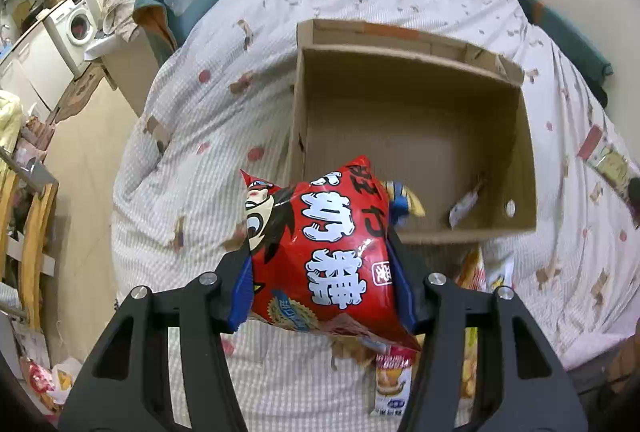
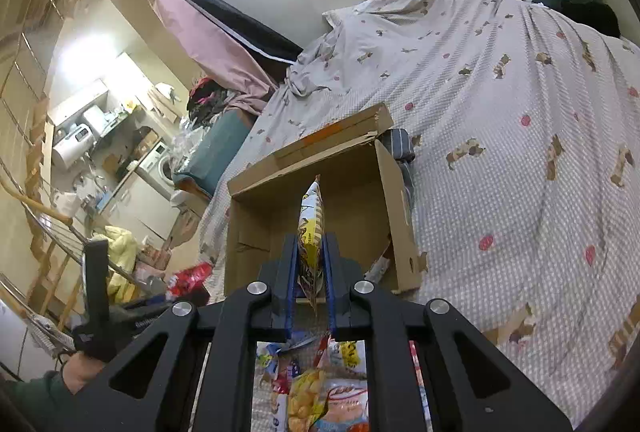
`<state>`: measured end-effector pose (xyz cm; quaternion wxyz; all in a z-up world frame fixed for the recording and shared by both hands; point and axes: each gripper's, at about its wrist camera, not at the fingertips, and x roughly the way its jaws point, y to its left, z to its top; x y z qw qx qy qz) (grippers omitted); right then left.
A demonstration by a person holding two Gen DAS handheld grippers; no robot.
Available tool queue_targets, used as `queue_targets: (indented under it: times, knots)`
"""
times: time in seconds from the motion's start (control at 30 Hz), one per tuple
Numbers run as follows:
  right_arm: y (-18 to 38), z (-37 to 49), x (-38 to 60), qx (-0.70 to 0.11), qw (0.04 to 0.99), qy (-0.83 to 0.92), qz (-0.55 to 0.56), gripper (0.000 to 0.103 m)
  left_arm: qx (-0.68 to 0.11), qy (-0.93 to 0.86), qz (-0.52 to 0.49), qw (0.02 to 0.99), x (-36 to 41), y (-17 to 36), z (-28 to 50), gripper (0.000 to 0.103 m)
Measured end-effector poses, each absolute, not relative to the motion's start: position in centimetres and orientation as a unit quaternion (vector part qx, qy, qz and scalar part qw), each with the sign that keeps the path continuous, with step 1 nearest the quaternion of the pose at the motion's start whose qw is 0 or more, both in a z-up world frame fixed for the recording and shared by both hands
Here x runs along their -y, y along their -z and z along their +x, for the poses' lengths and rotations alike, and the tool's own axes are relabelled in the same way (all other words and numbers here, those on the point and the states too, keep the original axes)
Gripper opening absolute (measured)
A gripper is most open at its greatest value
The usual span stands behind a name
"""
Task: Organize snacks
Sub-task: 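Carry the red candy bag and yellow stick snack over the box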
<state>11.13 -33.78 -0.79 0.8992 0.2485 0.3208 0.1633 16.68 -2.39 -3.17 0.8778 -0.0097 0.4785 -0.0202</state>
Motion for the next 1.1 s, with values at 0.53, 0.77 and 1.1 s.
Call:
queue_targets:
  times: [0.53,0.77,1.1]
  knots:
    - [4.8,19.3,30.4,-0.391,0.883,-0.178,0.188,0.012,-0.428,0.056,0.022,0.902,5.6,4.7,21.6,0.053]
    - [6.8,19.6,28.5,-0.421,0.872,-0.187,0.169,0.012,-0.412,0.063,0.016,0.909,5.3,6.1,22.9,0.053]
    - [8.4,20.1,27.6,-0.451,0.851,-0.198,0.182,0.012,-0.418,0.080,0.018,0.905,6.2,6.5,22.7,0.055]
